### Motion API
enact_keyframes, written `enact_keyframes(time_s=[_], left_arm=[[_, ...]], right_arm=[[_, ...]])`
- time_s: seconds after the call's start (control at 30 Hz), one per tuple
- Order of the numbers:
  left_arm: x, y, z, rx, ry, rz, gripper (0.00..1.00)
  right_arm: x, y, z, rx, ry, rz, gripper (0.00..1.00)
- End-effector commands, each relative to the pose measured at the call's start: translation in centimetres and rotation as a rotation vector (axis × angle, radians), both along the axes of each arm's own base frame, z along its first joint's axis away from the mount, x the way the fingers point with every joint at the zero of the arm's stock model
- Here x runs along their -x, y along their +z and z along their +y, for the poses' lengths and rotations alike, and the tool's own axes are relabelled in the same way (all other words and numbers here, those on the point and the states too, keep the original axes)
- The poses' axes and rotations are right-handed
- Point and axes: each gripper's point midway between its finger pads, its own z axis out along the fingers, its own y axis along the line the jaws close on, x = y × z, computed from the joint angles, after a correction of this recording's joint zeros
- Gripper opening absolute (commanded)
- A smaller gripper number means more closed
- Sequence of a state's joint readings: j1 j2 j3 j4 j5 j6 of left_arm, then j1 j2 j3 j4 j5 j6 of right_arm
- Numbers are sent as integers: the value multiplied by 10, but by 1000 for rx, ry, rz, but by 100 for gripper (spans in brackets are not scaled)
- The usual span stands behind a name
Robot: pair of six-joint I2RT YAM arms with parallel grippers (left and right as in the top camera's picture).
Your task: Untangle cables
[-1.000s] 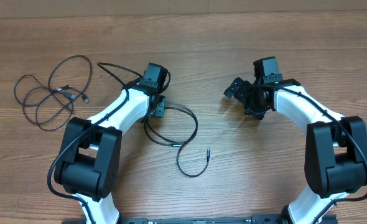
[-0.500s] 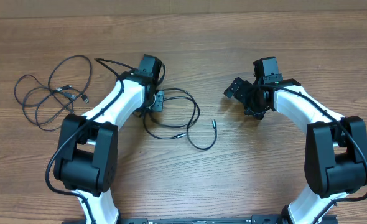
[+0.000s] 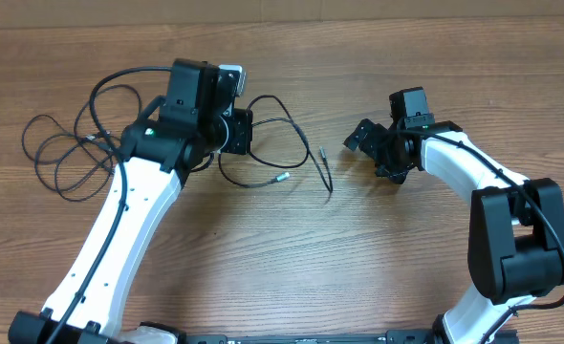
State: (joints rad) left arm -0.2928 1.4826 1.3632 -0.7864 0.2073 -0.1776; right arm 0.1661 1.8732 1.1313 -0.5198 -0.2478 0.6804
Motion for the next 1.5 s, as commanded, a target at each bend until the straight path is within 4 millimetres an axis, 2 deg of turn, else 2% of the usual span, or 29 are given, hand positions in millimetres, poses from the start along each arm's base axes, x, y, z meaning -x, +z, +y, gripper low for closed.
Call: enact_keyframes(time_s=[0.0,0.17,0.27,0.37,0.5,0.53,0.67,0.73,0.8,0.97,1.1,1.17,1.27,1.37,1.47], left_arm=[[12,2,-3,-12,-79,12,4],[47,-18,-22,29,-287,145,4],[56,-25,-22,16,-318,177,4],[56,-26,-22,0,-347,166,4],[53,-26,-22,-16,-384,133,4],[49,-26,-23,-21,-394,111,4],[42,-26,-24,-52,-439,54,4],[37,-28,-24,-79,-475,27,4],[30,-33,-22,-107,-472,16,4],[8,-60,-25,-130,-463,30,4],[-1,-75,-33,-109,-505,28,4],[-1,-76,-42,-73,-545,16,4],[-2,-78,-43,-67,-544,18,4],[1,-74,-50,-15,-550,24,4],[3,-65,-61,59,-585,3,4]], right_arm=[[-5,5,2,-3,1,-16,100],[-5,5,2,-3,1,-16,100],[-5,5,2,-2,1,-16,100],[4,1,1,-2,3,28,100],[40,0,17,-94,81,165,100],[48,3,25,-135,177,162,100],[57,19,53,-254,476,39,100],[62,27,66,-309,587,-17,100],[64,28,71,-316,622,-31,100],[63,29,78,-312,654,-61,100],[54,29,84,-287,655,-101,100],[43,31,88,-270,650,-148,100],[33,35,92,-267,661,-207,100],[28,37,94,-279,622,-206,100],[32,35,103,-256,649,-209,100]])
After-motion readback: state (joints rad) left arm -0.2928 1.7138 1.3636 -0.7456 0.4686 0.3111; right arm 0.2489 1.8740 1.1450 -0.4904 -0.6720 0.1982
